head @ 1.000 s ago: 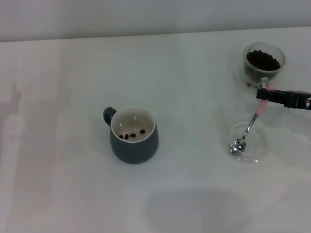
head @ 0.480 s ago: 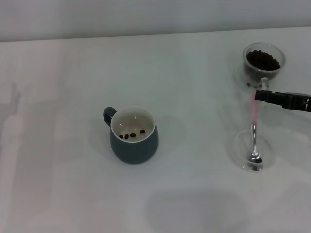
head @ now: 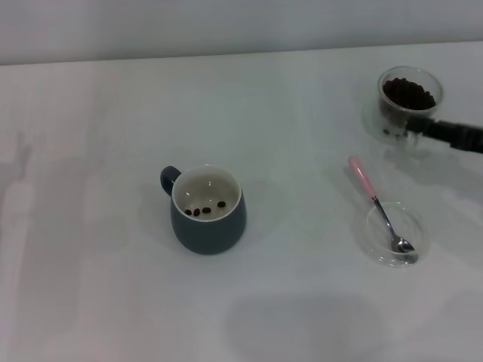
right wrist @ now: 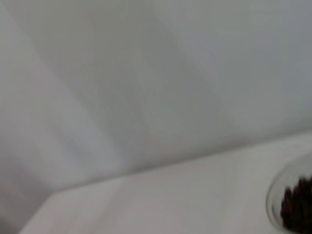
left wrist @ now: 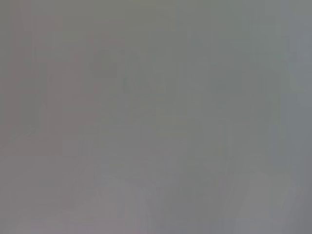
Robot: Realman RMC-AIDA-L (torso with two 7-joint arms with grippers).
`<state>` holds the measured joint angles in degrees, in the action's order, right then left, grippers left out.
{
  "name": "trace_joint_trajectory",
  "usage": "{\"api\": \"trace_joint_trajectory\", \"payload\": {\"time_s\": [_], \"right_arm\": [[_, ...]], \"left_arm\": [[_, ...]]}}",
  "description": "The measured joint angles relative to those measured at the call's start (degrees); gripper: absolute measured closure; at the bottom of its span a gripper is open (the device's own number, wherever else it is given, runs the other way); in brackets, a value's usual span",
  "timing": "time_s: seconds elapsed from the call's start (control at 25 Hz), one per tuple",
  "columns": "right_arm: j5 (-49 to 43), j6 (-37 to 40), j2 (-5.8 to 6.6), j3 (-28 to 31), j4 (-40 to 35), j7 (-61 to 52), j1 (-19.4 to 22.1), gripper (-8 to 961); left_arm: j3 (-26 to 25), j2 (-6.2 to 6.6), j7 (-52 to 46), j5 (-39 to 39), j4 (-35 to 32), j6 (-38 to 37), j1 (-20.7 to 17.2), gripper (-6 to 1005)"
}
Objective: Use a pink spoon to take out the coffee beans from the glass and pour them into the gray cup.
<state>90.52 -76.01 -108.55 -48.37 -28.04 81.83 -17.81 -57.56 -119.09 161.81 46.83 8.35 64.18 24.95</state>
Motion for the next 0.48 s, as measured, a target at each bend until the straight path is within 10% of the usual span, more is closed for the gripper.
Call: {"api": "trace_joint_trajectory", "payload": {"time_s": [0.48], "right_arm": [[2.3,-2.0,-6.08,22.7,4.3,36.5,1.4,557]], "left_arm": [[0.0,0.0,0.0,0.0,0.0,-0.1,0.1,178]]}}
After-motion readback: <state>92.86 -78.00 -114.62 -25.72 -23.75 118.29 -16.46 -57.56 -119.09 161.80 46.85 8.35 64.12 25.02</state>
